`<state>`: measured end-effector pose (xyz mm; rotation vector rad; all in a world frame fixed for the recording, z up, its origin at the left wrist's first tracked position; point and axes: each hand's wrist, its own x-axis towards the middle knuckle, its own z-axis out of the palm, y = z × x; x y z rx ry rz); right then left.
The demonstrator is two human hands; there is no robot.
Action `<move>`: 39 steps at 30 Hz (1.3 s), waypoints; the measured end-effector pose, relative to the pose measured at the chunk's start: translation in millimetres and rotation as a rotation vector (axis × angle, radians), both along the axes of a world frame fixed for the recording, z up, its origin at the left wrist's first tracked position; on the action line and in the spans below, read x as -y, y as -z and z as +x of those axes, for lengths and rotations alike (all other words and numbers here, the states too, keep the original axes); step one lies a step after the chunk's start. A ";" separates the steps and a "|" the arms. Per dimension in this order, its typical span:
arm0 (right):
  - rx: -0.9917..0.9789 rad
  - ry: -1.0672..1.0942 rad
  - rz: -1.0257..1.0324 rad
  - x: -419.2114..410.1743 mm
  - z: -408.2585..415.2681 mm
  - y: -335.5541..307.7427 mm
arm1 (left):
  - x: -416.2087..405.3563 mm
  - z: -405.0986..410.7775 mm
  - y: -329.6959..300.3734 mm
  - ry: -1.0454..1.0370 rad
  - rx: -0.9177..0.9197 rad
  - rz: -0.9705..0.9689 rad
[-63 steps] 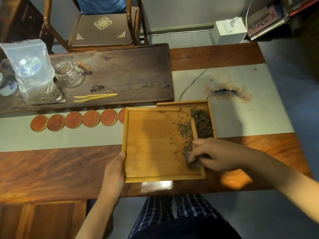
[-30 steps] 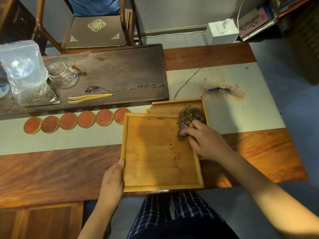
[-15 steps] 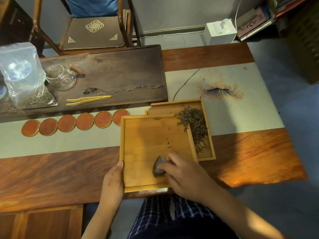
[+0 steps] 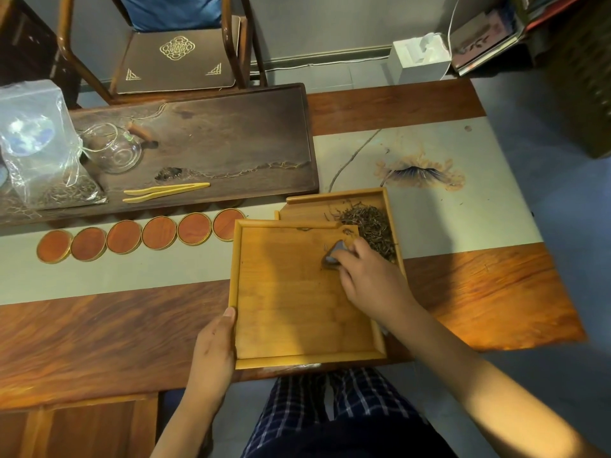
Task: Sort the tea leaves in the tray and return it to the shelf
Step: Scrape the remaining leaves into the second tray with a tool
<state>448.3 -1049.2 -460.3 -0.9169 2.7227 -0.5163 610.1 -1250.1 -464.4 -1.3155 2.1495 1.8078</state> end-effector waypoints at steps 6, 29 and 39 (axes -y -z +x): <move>0.027 0.185 0.038 5.6 -32.2 11.6 | 1.7 2.5 -1.2 0.022 0.002 0.000; 0.066 0.208 -0.178 77.1 -10.6 7.2 | -5.6 -3.8 1.0 0.022 -0.042 -0.007; 0.103 0.376 -0.109 24.1 -47.4 14.9 | 12.7 -4.1 -7.8 0.060 0.031 -0.067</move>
